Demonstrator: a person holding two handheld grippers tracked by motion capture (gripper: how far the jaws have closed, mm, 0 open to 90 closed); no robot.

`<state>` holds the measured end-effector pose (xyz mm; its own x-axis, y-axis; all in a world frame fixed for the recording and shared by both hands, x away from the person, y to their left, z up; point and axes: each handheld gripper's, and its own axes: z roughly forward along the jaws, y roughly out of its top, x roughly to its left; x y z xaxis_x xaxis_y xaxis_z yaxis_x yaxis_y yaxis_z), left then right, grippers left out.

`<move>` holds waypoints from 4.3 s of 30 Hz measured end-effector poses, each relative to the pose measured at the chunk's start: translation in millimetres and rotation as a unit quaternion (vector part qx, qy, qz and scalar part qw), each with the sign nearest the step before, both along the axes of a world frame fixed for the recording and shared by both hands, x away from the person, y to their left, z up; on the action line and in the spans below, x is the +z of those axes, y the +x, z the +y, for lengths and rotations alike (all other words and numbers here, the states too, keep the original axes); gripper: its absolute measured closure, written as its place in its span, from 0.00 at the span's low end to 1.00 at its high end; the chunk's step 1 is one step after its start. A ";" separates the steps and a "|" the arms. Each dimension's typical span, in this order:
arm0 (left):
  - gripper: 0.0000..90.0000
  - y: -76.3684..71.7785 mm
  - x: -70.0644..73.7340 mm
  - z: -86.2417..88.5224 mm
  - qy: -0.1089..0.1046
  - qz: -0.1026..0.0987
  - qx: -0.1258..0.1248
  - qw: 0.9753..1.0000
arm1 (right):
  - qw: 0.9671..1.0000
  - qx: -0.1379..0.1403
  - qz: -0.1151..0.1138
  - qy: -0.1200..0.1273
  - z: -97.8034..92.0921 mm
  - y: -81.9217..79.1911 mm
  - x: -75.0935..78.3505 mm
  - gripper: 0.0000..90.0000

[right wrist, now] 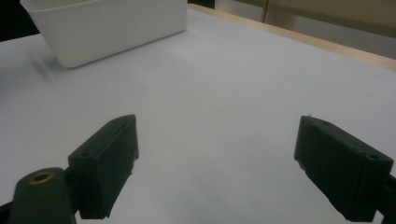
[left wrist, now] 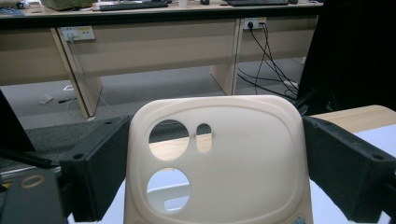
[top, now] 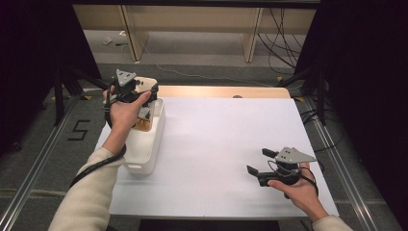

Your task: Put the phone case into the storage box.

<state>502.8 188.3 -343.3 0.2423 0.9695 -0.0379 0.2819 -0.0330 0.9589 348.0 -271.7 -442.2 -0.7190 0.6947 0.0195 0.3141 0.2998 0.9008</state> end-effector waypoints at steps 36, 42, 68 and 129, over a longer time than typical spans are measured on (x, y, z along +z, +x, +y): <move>0.12 16.9 -3.3 0.4 0.000 0.008 0.000 1.000 | 1.000 -0.001 0.000 0.001 -0.7 0.0 0.2 0.16; 0.12 18.7 -3.1 0.6 -0.001 0.007 0.000 1.000 | 1.000 0.000 0.001 0.001 -0.5 -0.2 0.3 0.16; 0.12 30.5 -5.2 -5.3 0.002 0.010 -0.003 1.000 | 1.000 0.000 0.000 0.002 -0.8 0.0 0.2 0.16; 0.12 55.7 -12.5 -6.4 0.009 0.023 0.000 1.000 | 1.000 0.000 0.001 0.005 -0.9 -0.1 0.6 0.16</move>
<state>558.5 182.0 -355.9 0.2412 0.9700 -0.0313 0.3264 -0.0507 0.9439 347.9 -272.5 -441.6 -0.7184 0.6950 0.0281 0.3166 0.2907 0.9029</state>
